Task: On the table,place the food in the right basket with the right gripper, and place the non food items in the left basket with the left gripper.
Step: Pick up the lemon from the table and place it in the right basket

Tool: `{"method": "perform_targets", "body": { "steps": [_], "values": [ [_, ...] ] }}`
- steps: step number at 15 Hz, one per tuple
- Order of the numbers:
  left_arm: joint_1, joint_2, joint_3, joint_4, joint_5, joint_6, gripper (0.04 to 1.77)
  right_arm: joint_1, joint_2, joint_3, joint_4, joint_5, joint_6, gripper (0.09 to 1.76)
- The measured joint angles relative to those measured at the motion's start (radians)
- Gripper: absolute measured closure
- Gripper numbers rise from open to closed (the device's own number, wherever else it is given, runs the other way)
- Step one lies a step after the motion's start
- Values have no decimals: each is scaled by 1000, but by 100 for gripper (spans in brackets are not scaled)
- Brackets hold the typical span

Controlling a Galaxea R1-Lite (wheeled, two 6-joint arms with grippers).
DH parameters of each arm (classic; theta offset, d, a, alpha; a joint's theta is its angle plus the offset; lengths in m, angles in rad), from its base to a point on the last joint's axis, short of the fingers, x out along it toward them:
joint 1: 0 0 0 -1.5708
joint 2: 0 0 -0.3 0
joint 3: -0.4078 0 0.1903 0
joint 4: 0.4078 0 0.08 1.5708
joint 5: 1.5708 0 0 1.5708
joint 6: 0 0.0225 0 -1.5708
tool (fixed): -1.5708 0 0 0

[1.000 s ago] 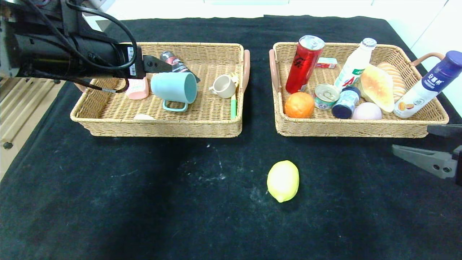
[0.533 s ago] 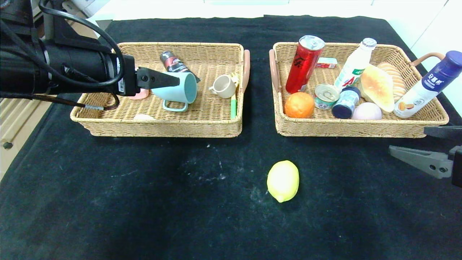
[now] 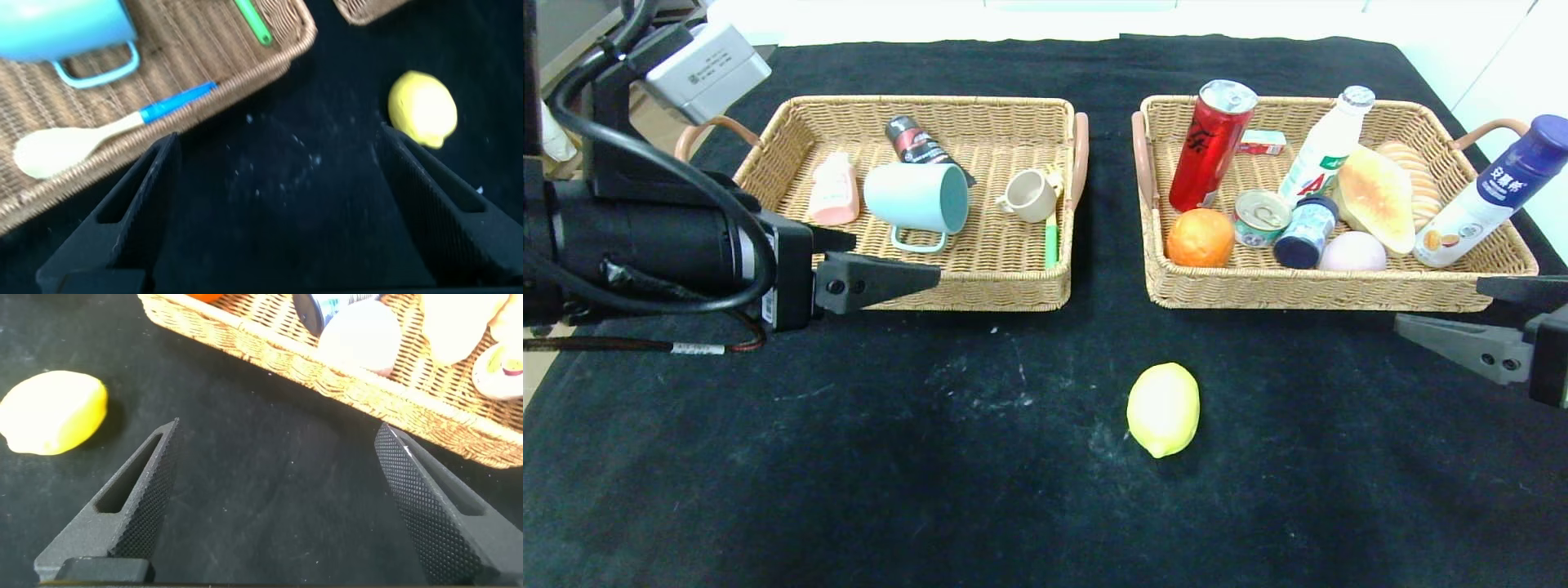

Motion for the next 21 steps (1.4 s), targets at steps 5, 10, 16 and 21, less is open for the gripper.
{"method": "perform_targets", "body": {
  "steps": [5,10,16,21],
  "values": [
    [-19,-87,125,0,0,32,10,3,4,2,-1,-3,0,14],
    [-34,-169,229,-10,0,133,10,4,3,2,-2,-4,0,14],
    [-46,-197,271,-112,4,135,9,14,6,4,-2,-4,0,14],
    [-48,-200,282,-114,2,137,9,16,7,5,-1,-4,0,14]
  ]
}}
